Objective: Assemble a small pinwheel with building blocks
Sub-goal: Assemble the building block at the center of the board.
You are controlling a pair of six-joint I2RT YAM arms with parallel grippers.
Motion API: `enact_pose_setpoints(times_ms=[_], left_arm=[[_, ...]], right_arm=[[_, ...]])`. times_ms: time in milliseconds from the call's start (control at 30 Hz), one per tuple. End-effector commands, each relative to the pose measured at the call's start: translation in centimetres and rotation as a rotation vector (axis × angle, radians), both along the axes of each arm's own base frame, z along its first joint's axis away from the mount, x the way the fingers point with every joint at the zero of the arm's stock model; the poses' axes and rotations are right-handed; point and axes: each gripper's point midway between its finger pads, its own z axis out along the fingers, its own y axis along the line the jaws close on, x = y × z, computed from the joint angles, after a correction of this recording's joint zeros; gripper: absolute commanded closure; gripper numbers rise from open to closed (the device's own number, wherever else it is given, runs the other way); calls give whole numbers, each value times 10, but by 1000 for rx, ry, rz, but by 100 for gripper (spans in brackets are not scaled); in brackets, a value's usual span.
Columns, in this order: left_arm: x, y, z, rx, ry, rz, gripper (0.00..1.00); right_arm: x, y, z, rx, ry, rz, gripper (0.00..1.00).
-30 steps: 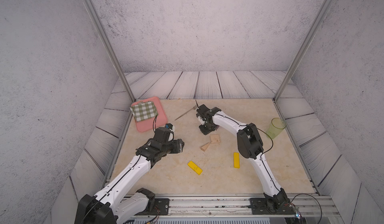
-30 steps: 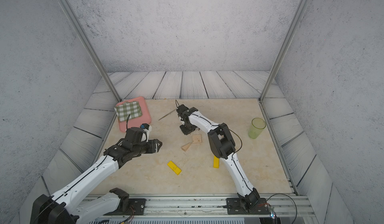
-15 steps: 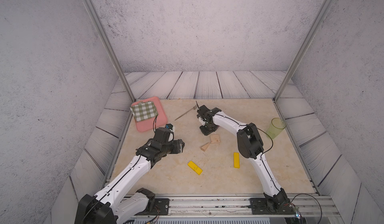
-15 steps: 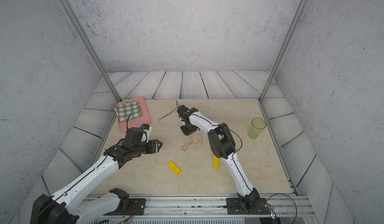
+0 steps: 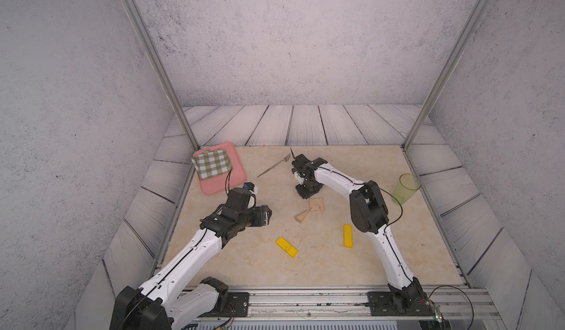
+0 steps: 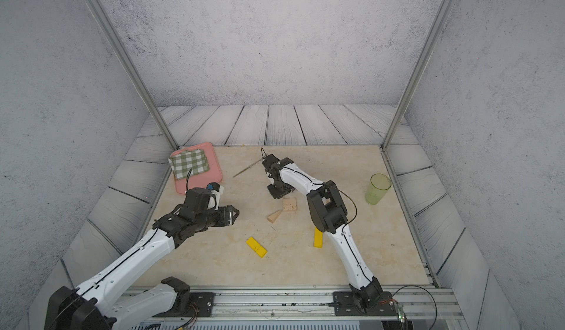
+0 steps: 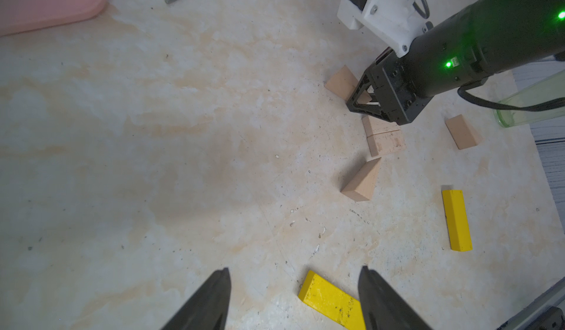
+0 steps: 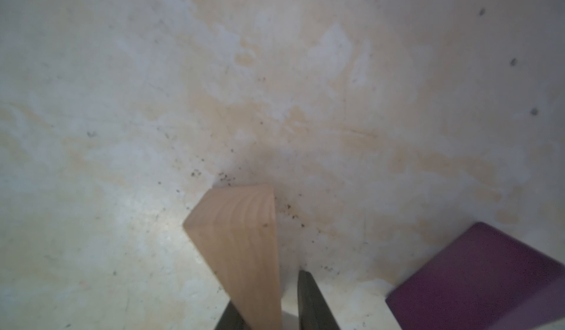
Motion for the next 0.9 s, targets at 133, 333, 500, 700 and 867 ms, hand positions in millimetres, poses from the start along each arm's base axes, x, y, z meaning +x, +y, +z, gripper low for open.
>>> enact_pose_setpoints(times_ms=[133,333,500,700,867], left_arm=[[-1,2,1,-9,-6,10,27],[-1,2,2,-12,-9,11,27],[-1,2,3,-13,-9,12,27],[-1,2,3,-16,-8,12,26],[-1,2,4,-18,-12,12,26]], right_arm=[[-20,-9,0,-12,81,-2,71],[-22,-4,4,16,88,6,72],[-24,0,7,41,92,9,71],[-25,2,8,57,96,12,71],[-27,6,10,76,103,17,71]])
